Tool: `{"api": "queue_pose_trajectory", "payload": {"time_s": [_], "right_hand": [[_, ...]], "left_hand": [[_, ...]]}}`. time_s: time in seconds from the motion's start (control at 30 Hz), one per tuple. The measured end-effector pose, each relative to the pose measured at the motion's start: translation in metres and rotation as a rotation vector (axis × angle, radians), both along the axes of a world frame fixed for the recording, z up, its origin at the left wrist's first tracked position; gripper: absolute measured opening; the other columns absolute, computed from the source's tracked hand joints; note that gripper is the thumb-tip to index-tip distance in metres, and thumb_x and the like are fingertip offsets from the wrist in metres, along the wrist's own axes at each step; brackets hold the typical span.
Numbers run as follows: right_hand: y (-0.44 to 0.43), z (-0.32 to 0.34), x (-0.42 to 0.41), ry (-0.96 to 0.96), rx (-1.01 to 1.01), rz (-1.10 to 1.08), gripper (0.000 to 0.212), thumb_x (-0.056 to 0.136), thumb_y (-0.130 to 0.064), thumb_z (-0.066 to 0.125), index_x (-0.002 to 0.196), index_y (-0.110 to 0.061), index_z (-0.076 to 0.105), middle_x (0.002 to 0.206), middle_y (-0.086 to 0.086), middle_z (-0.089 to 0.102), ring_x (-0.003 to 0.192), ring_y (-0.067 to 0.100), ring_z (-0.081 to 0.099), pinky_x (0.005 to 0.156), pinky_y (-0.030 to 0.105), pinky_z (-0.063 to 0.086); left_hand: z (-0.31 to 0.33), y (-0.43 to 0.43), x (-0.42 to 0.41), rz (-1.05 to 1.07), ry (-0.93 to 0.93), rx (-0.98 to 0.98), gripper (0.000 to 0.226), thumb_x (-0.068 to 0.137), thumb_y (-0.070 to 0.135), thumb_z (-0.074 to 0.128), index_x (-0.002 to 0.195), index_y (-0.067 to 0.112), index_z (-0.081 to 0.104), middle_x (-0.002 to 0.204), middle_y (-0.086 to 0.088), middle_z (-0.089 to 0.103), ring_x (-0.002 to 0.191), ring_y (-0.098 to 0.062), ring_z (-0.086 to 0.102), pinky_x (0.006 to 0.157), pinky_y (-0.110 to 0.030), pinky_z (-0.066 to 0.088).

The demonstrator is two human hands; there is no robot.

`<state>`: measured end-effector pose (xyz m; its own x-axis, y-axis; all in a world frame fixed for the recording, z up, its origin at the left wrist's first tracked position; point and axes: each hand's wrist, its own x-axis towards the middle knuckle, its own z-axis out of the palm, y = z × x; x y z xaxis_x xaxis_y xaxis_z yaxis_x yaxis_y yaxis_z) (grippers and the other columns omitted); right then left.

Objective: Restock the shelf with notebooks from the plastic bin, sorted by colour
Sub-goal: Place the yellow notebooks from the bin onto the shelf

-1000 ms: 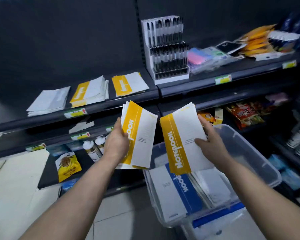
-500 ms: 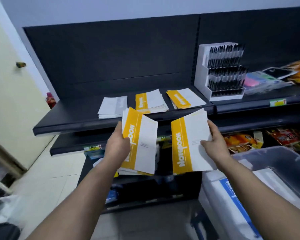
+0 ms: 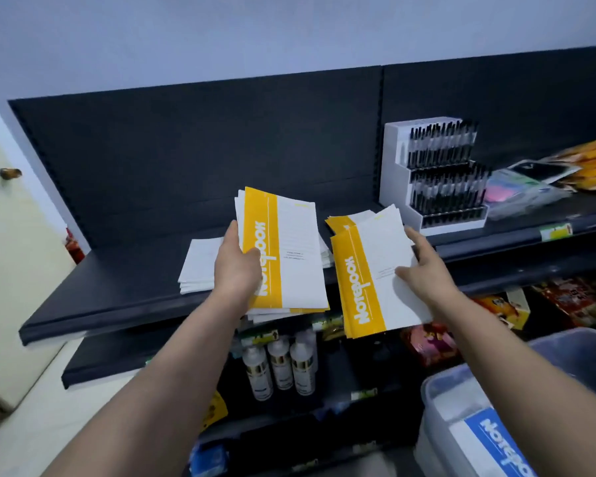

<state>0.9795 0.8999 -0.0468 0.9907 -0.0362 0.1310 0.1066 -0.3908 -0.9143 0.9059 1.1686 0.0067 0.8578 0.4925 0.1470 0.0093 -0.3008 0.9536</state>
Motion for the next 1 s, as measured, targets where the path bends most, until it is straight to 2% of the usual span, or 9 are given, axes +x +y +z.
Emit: {"api": "queue_pose_trajectory", "payload": {"time_s": [0.2, 0.33, 0.43, 0.5, 0.57, 0.63, 0.73, 0.93, 1.0], "right_hand": [[-0.002, 0.025, 0.104, 0.022, 0.087, 0.0, 0.071, 0.091, 0.008, 0.047, 0.147, -0.032, 0.03, 0.123, -0.009, 0.05, 0.108, 0.021, 0.05, 0.085, 0.034, 0.041], [0.004, 0.026, 0.172, 0.082, 0.146, 0.097, 0.068, 0.087, 0.014, 0.044, 0.14, -0.028, 0.04, 0.122, -0.004, 0.057, 0.105, 0.022, 0.054, 0.082, 0.033, 0.045], [0.005, 0.019, 0.211, 0.178, 0.121, 0.155, 0.064, 0.085, 0.016, 0.041, 0.134, -0.026, 0.045, 0.118, 0.003, 0.061, 0.099, 0.026, 0.058, 0.074, 0.032, 0.049], [0.006, 0.011, 0.229, 0.226, 0.003, 0.165, 0.062, 0.085, 0.012, 0.041, 0.135, -0.023, 0.044, 0.119, 0.007, 0.061, 0.101, 0.028, 0.059, 0.077, 0.033, 0.05], [0.005, 0.005, 0.243, 0.238, -0.338, 0.173, 0.062, 0.086, -0.001, 0.044, 0.143, -0.022, 0.035, 0.131, 0.01, 0.056, 0.116, 0.031, 0.054, 0.093, 0.039, 0.048], [0.008, 0.003, 0.246, 0.234, -0.738, 0.165, 0.061, 0.089, -0.013, 0.044, 0.147, -0.019, 0.025, 0.138, 0.014, 0.045, 0.125, 0.034, 0.045, 0.096, 0.042, 0.044], [0.02, -0.001, 0.24, 0.061, -1.092, 0.091, 0.058, 0.09, -0.019, 0.05, 0.144, -0.018, 0.029, 0.141, 0.014, 0.033, 0.128, 0.035, 0.034, 0.098, 0.046, 0.037], [0.058, -0.002, 0.223, -0.26, -1.123, 0.247, 0.059, 0.086, -0.009, 0.051, 0.142, -0.022, 0.038, 0.151, 0.007, 0.029, 0.138, 0.027, 0.029, 0.103, 0.041, 0.034], [0.07, -0.003, 0.216, -0.356, -1.157, 0.286, 0.059, 0.084, -0.005, 0.051, 0.14, -0.019, 0.04, 0.148, 0.008, 0.033, 0.137, 0.028, 0.031, 0.101, 0.04, 0.034]], "left_hand": [[0.022, -0.006, 0.089, 0.029, -0.013, -0.019, 0.039, 0.096, -0.003, 0.039, 0.109, 0.03, 0.054, 0.085, 0.005, 0.062, 0.063, -0.013, 0.055, 0.052, -0.025, 0.044], [0.027, -0.007, 0.145, 0.024, 0.05, -0.083, 0.037, 0.097, -0.003, 0.04, 0.103, 0.032, 0.051, 0.087, 0.004, 0.064, 0.078, -0.02, 0.062, 0.073, -0.037, 0.054], [0.026, -0.006, 0.172, 0.038, 0.077, -0.067, 0.037, 0.096, -0.003, 0.041, 0.103, 0.03, 0.054, 0.09, 0.002, 0.065, 0.079, -0.021, 0.063, 0.07, -0.035, 0.053], [0.022, -0.004, 0.185, 0.044, 0.109, -0.071, 0.04, 0.096, -0.004, 0.041, 0.091, 0.033, 0.055, 0.093, -0.003, 0.067, 0.08, -0.023, 0.064, 0.074, -0.04, 0.055], [0.018, -0.003, 0.193, 0.053, 0.129, -0.067, 0.04, 0.095, -0.004, 0.041, 0.087, 0.033, 0.053, 0.095, -0.008, 0.067, 0.08, -0.026, 0.063, 0.078, -0.048, 0.056], [0.013, -0.001, 0.201, 0.073, 0.142, -0.064, 0.04, 0.096, -0.004, 0.041, 0.087, 0.033, 0.052, 0.092, -0.006, 0.066, 0.079, -0.025, 0.062, 0.076, -0.046, 0.056], [0.004, 0.0, 0.209, 0.086, 0.16, -0.14, 0.042, 0.096, -0.007, 0.039, 0.081, 0.031, 0.051, 0.086, -0.007, 0.063, 0.077, -0.027, 0.058, 0.071, -0.041, 0.05], [-0.002, 0.017, 0.216, 0.042, 0.285, -0.267, 0.028, 0.097, -0.004, 0.043, 0.106, 0.018, 0.056, 0.09, -0.01, 0.068, 0.073, -0.026, 0.066, 0.059, -0.035, 0.054], [-0.005, 0.025, 0.215, 0.028, 0.361, -0.261, 0.028, 0.095, -0.006, 0.044, 0.113, 0.013, 0.056, 0.092, -0.014, 0.069, 0.074, -0.03, 0.066, 0.064, -0.039, 0.055]]}}
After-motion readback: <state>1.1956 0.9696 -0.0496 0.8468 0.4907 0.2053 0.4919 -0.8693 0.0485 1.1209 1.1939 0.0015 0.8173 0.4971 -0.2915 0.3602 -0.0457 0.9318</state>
